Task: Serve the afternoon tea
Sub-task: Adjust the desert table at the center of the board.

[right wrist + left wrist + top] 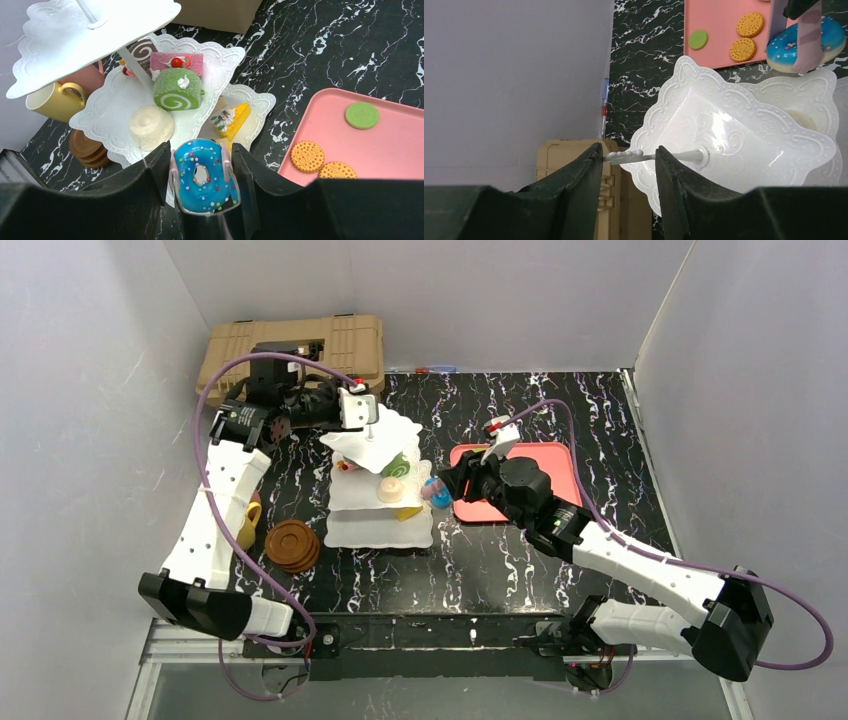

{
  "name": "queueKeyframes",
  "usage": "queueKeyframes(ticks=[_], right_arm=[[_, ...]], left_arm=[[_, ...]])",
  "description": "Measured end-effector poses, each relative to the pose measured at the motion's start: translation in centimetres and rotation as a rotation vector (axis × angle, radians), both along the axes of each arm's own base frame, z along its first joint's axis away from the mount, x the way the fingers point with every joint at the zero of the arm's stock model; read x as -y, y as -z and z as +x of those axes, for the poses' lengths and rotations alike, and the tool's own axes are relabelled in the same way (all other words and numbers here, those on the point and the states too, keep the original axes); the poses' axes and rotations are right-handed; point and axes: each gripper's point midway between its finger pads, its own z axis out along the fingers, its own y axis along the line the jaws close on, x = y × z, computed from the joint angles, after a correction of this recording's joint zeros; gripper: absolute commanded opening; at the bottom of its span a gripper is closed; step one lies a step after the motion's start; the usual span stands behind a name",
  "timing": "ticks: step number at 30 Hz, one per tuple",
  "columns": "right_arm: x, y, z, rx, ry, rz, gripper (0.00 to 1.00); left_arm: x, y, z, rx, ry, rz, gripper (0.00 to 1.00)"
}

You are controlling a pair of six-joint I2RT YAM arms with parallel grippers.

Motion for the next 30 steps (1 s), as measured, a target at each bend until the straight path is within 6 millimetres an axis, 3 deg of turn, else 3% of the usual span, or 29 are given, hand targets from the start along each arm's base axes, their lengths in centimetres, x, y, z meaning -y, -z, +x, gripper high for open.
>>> queueKeyframes(ticks=[11, 19, 23, 30], right_arm=[[1.0, -0.1, 0.1, 0.025, 0.021, -0.040, 0.21], [2.9, -3.5, -0.7, 0.091, 0.049, 0.019, 0.22], [3.7, -2.9, -1.2, 0.088, 0.057, 0.013, 0.22], [4.2, 0.0, -1.6, 0.039, 0.055, -0.043, 0.22]], left_arm=[[0.3, 0.1, 0.4, 0.016, -0.095, -0.010, 0.43], [0.3, 0.3, -0.6, -0.034, -0.148, -0.045, 0.50], [0.5, -0.5, -0.4, -0.040, -0.173, -0.086, 0.68], [0.4, -1.1, -0.4, -0.089, -0.233, -0.138, 0.98]])
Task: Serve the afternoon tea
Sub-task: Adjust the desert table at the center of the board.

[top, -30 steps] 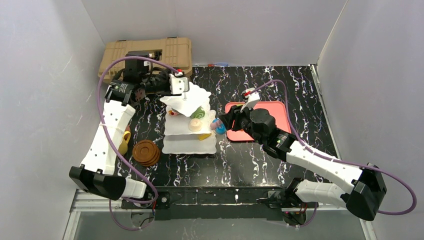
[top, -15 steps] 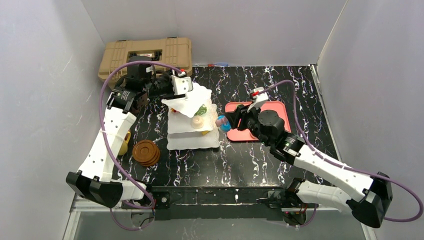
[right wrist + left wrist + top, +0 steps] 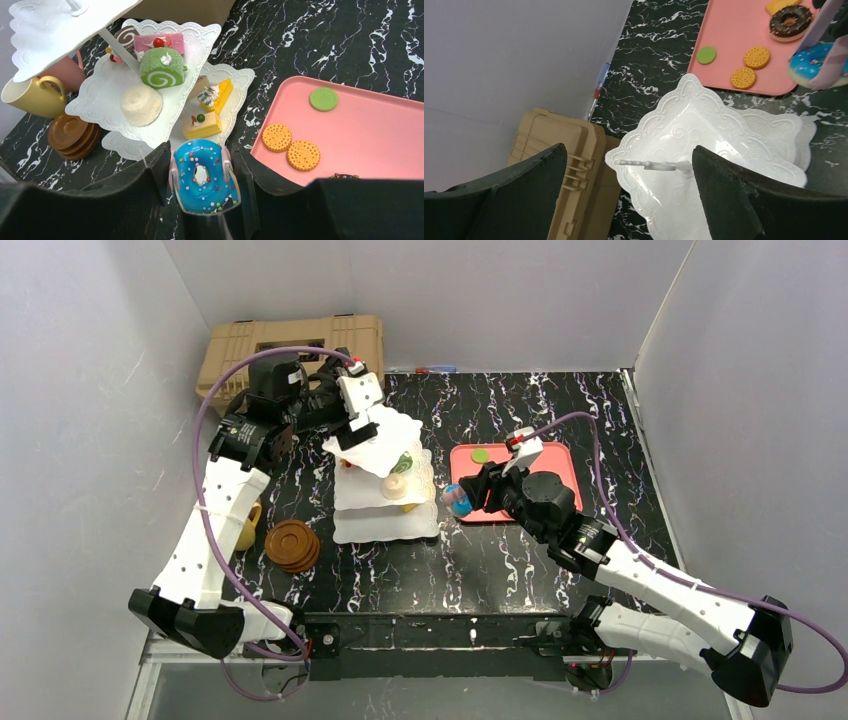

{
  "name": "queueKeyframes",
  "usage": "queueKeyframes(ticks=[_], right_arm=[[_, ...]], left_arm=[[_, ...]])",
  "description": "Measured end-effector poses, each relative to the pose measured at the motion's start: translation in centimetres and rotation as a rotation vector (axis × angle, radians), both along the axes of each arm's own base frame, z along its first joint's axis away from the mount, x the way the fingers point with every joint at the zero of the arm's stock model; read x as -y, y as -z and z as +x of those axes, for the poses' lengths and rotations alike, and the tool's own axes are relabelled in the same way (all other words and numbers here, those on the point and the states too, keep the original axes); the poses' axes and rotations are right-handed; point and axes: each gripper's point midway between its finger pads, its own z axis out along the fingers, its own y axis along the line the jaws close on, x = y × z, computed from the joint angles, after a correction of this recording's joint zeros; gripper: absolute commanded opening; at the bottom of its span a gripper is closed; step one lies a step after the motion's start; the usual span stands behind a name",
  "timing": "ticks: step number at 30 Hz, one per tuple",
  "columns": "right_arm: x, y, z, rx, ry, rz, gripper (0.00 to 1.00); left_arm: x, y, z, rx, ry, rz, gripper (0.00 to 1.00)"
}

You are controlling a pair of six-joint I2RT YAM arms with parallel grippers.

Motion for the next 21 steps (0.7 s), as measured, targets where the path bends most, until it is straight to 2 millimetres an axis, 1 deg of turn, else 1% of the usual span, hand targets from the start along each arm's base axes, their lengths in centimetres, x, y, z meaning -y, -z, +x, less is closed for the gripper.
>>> queueKeyframes(ticks=[2, 4, 5, 6, 7, 9, 10, 12, 13, 15, 16, 18, 21], right_arm=[[0.0, 0.0, 0.0, -0.002, 0.000, -0.001, 0.22], [0.0, 0.0, 0.0, -0.002, 0.000, 0.000, 0.22], [0.0, 0.0, 0.0, -0.003, 0.000, 0.000, 0.21], [0.0, 0.0, 0.0, -0.003, 0.000, 0.000, 0.21], [0.0, 0.0, 0.0, -0.004, 0.000, 0.002, 0.21], [0.0, 0.0, -0.1, -0.005, -0.001, 0.003, 0.21], [0.0, 0.0, 0.0, -0.005, -0.001, 0.003, 0.21], [0.0, 0.1, -0.1, -0.005, -0.001, 0.003, 0.21], [0.0, 0.0, -0.1, -0.005, -0.002, 0.004, 0.21], [-0.1, 0.0, -0.1, -0.005, -0.003, 0.005, 0.21], [0.0, 0.0, -0.1, -0.005, -0.004, 0.006, 0.21], [-0.1, 0.0, -0.1, -0.005, -0.004, 0.008, 0.21], [-0.1, 0.0, -0.2, -0.008, -0.007, 0.011, 0.21]], left_arm=[[-0.1, -0.4, -0.5, -0.021, 0.005, -0.014, 0.98], [-0.3, -1.0, -1.5, -0.048, 0.043, -0.024, 0.98], [-0.6, -1.7, -2.3, -0.063, 0.081, -0.031, 0.98], [-0.9, -2.3, -2.6, -0.068, 0.103, -0.035, 0.98], [-1.5, -3.4, -3.1, -0.074, 0.138, -0.044, 0.98], [-2.4, -5.3, -2.8, -0.066, 0.190, -0.043, 0.98], [-2.7, -5.9, -2.5, -0.054, 0.214, -0.037, 0.97], [-2.8, -6.4, -1.4, -0.040, 0.278, -0.014, 0.97], [-2.6, -6.0, -0.9, -0.043, 0.301, -0.009, 0.97], [-2.3, -4.2, -0.3, -0.086, 0.344, 0.002, 0.96], [-2.2, -2.7, -0.2, -0.133, 0.363, 0.008, 0.96], [-1.9, -0.8, 0.0, -0.202, 0.386, 0.014, 0.95], [-1.5, 0.6, 0.0, -0.254, 0.411, 0.013, 0.92]])
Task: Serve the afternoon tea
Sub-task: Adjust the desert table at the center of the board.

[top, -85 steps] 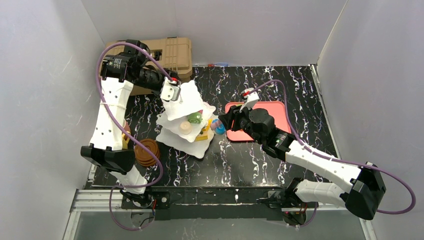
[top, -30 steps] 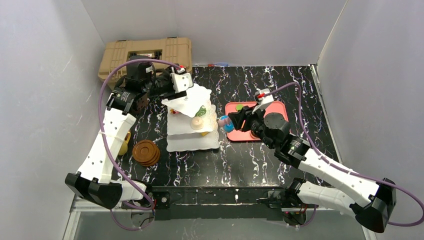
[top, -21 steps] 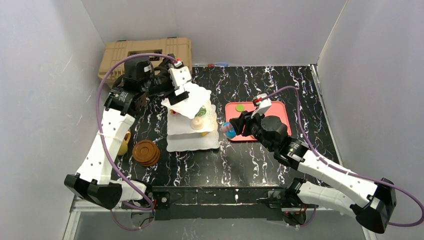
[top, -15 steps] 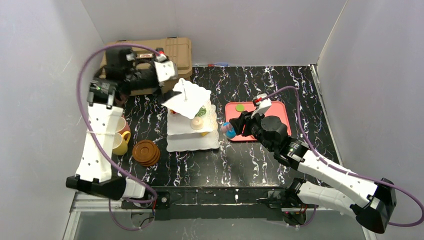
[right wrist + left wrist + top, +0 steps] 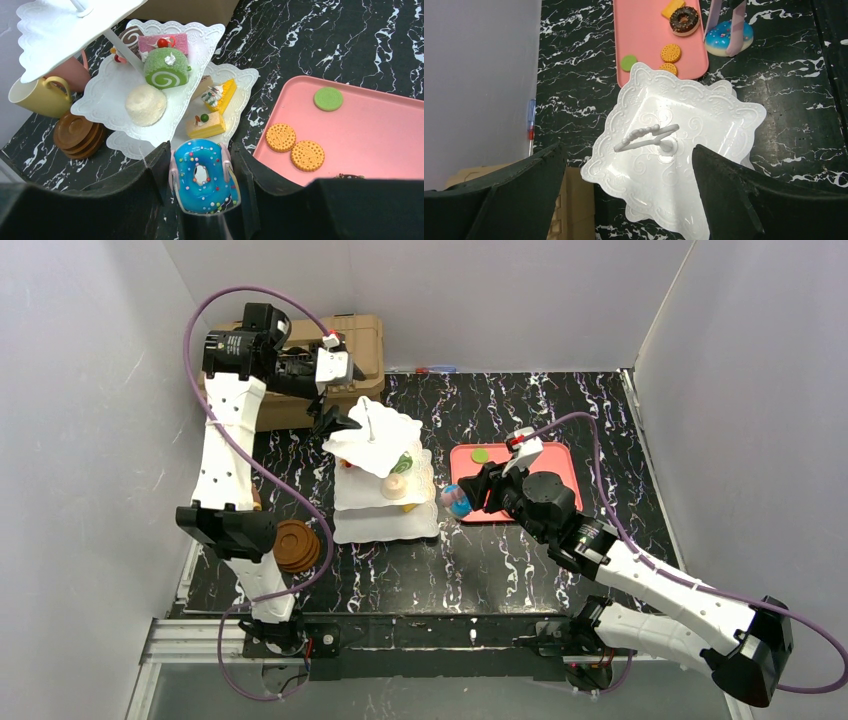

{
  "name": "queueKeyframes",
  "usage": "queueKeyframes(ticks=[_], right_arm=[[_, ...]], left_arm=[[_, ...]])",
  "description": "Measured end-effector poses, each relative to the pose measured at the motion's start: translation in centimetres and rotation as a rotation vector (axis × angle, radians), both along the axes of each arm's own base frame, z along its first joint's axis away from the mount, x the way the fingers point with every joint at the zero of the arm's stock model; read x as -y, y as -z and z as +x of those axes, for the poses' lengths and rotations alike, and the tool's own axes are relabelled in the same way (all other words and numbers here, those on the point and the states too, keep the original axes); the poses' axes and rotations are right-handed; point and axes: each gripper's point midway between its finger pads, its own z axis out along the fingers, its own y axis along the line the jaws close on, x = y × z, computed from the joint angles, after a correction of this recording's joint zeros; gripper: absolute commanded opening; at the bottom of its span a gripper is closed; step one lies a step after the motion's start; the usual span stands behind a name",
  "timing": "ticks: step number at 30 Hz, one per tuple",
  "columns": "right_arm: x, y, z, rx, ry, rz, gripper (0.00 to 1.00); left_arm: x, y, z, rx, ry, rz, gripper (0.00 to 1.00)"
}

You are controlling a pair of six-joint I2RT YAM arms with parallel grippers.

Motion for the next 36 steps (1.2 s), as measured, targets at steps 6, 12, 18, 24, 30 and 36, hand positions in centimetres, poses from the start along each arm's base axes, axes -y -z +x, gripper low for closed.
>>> queueKeyframes(ticks=[6, 12, 18, 24, 30, 36], right_arm=[[-0.1, 0.0, -0.1, -0.007, -0.007, 0.009, 0.21], [-0.2, 0.0, -0.2, -0.011, -0.007, 0.014, 0.20], [-0.2, 0.0, -0.2, -0.013, -0.007, 0.016, 0.19], [-0.2, 0.0, -0.2, -0.014, -0.006, 0.018, 0.19], [-0.2, 0.0, -0.2, -0.015, -0.006, 0.020, 0.18], [-0.2, 0.0, -0.2, -0.016, -0.006, 0.020, 0.18]], left_arm=[[0.6, 0.0, -0.1, -0.008, 0.018, -0.017, 0.76], [1.1, -0.1, -0.4, -0.027, 0.027, -0.030, 0.57], [1.5, 0.1, -0.7, -0.045, 0.037, -0.032, 0.50], [1.7, 0.4, -0.8, -0.055, 0.043, -0.030, 0.40], [1.7, 0.3, -0.9, -0.067, 0.035, -0.033, 0.31], [1.8, 0.1, -0.9, -0.083, 0.026, -0.044, 0.25]])
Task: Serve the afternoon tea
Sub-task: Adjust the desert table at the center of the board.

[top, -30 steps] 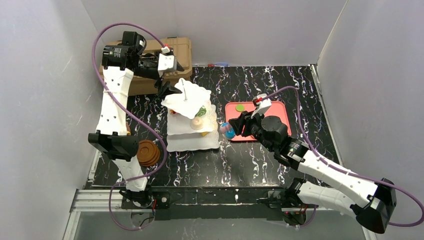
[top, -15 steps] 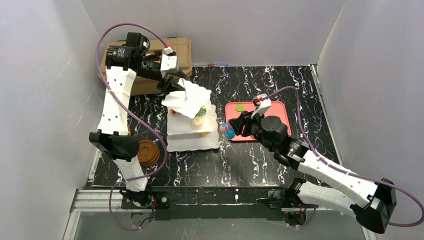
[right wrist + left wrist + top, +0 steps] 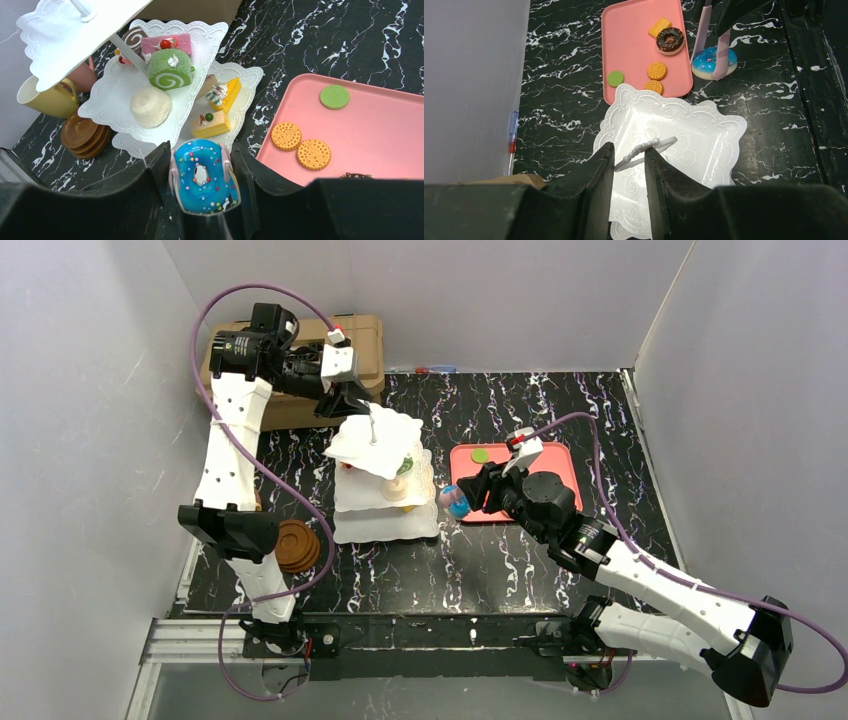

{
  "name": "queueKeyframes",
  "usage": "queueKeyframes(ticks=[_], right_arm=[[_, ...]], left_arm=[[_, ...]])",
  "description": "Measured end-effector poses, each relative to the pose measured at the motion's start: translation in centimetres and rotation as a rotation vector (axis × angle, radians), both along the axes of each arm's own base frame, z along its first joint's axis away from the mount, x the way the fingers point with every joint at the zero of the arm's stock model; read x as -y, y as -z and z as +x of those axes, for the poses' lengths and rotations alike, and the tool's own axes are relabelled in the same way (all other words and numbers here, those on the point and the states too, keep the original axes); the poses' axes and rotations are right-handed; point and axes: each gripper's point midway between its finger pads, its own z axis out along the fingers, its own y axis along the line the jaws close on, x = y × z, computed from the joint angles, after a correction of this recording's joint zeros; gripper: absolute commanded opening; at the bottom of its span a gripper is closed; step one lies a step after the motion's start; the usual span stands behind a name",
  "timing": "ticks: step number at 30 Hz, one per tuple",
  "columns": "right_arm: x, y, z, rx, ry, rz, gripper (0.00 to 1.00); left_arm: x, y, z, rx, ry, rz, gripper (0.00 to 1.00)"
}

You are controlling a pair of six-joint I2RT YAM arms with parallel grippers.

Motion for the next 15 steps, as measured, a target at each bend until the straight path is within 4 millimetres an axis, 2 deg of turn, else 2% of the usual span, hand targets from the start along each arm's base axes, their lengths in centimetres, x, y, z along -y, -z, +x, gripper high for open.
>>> queueKeyframes(ticks=[3, 5, 6, 15], right_arm=[[0.0, 0.0, 0.0, -0.002, 0.000, 0.003, 0.17], [0.0, 0.0, 0.0, -0.004, 0.001, 0.005, 0.17], [0.0, 0.0, 0.0, -0.005, 0.002, 0.007, 0.17], [0.0, 0.1, -0.1, -0.012, 0.003, 0.011, 0.17]], left_arm=[[0.1, -0.2, 0.1, -0.004, -0.009, -0.007, 0.18], [0.1, -0.5, 0.2, -0.006, -0.019, -0.013, 0.04], [0.1, -0.6, 0.2, -0.007, -0.024, -0.016, 0.00], [0.1, -1.1, 0.1, -0.035, -0.061, -0.028, 0.00]])
